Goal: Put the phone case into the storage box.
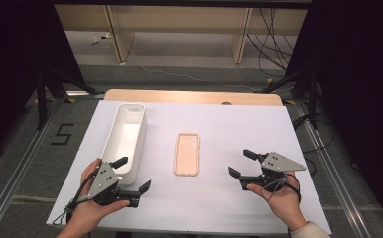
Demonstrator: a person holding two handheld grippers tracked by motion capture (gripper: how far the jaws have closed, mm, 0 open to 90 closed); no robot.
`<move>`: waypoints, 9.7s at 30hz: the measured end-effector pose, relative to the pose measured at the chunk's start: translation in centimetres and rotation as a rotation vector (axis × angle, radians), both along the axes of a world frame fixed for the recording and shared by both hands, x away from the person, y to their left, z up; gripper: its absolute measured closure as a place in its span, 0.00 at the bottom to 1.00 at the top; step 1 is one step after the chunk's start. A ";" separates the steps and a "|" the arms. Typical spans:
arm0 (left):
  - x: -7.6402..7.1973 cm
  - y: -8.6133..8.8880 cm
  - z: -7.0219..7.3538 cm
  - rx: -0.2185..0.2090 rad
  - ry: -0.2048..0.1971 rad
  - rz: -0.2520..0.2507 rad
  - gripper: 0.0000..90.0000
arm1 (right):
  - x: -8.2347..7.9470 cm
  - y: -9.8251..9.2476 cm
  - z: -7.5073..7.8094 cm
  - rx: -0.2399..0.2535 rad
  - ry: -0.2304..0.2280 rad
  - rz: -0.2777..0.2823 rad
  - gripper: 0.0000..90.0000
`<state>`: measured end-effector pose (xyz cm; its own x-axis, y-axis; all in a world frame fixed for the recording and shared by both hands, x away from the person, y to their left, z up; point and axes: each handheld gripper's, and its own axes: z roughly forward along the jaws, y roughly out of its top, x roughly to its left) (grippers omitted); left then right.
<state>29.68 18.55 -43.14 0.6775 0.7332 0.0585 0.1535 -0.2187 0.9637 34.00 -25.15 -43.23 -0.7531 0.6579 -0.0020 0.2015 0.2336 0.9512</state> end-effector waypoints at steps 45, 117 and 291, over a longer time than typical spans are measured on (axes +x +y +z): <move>4.6 -7.2 -0.3 0.184 0.135 -0.079 0.11 | -2.8 -1.6 -0.2 0.003 -0.034 -0.011 0.22; 10.7 -15.9 -3.0 0.937 0.180 -0.300 0.18 | -3.2 -1.7 -0.4 0.014 0.007 0.000 0.22; 6.3 -18.8 0.9 1.036 0.056 -0.561 0.98 | 4.3 1.9 0.0 0.066 0.060 0.001 0.31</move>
